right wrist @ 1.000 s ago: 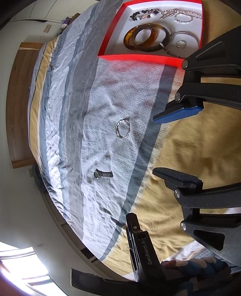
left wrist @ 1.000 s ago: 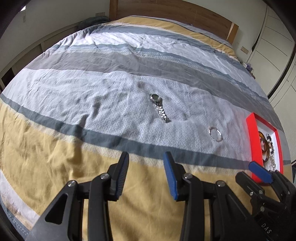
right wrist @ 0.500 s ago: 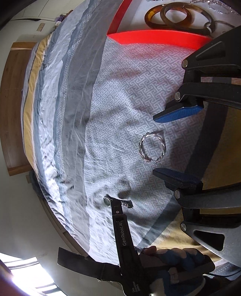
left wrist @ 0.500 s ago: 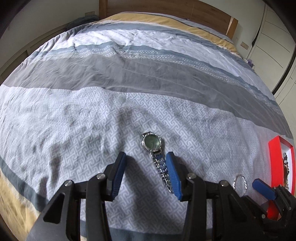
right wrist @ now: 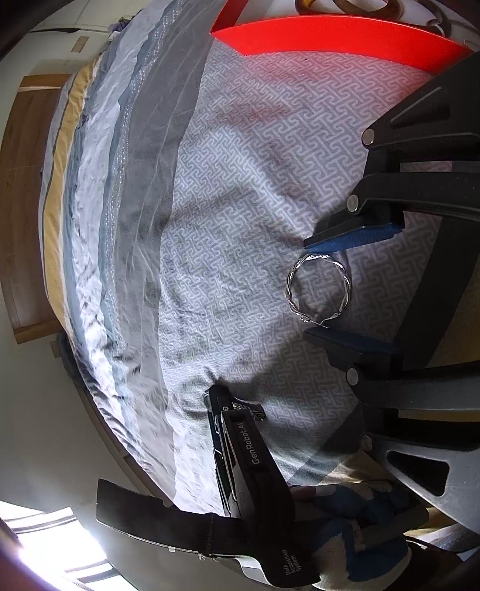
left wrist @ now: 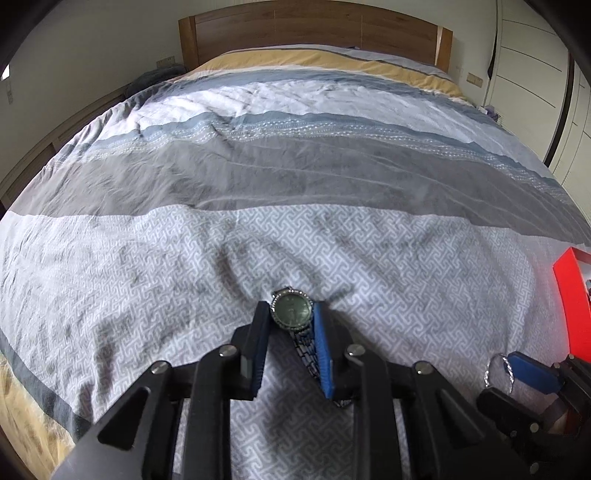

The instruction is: Organize jewelry

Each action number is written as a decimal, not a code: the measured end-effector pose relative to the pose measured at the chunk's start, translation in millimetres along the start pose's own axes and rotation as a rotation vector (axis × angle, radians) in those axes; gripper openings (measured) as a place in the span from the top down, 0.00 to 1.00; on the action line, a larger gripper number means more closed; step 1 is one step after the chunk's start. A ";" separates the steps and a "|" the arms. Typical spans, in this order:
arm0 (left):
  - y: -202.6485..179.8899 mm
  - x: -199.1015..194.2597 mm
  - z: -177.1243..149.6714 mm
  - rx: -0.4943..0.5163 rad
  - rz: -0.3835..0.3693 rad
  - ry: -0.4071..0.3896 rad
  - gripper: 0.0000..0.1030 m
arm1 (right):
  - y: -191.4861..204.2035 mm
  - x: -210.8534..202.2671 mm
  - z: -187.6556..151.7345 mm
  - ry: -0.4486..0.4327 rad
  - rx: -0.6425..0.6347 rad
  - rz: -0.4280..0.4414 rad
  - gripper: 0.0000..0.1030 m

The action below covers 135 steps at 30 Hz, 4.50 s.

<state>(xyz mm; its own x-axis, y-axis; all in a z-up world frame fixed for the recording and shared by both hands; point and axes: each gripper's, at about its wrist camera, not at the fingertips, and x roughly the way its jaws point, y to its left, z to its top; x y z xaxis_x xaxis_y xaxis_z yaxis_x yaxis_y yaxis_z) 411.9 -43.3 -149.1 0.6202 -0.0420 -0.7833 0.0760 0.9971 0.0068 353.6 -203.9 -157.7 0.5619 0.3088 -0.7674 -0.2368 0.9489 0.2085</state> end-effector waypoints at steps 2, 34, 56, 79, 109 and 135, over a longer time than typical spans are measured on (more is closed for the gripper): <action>1.1 -8.0 -1.1 -0.014 -0.021 -0.010 0.79 | -1.3 -6.3 -1.8 -0.010 0.007 0.005 0.60; -283.3 -90.7 -43.5 0.297 -0.426 0.028 0.82 | -201.5 -158.7 -68.8 -0.098 0.185 -0.296 0.60; -281.8 -95.2 -52.9 0.294 -0.479 0.093 0.66 | -205.8 -162.7 -85.0 -0.037 0.186 -0.328 0.53; -177.8 -263.6 -108.9 0.180 -0.269 -0.030 0.60 | -91.6 -299.3 -121.6 -0.145 0.174 -0.286 0.46; -65.6 -406.7 -187.9 0.094 -0.100 -0.269 0.58 | 36.6 -365.7 -177.2 -0.192 0.047 -0.266 0.43; -46.5 -371.5 -208.6 0.068 -0.077 -0.175 0.58 | 6.1 -341.0 -203.3 -0.145 0.149 -0.301 0.27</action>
<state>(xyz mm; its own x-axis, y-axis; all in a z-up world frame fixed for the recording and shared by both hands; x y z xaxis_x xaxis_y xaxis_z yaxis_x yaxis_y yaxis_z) 15.1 -60.7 11.9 0.7365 -0.1347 -0.6629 0.1777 0.9841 -0.0025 -0.6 -316.5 -18.0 0.6978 0.0096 -0.7163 0.0687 0.9944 0.0803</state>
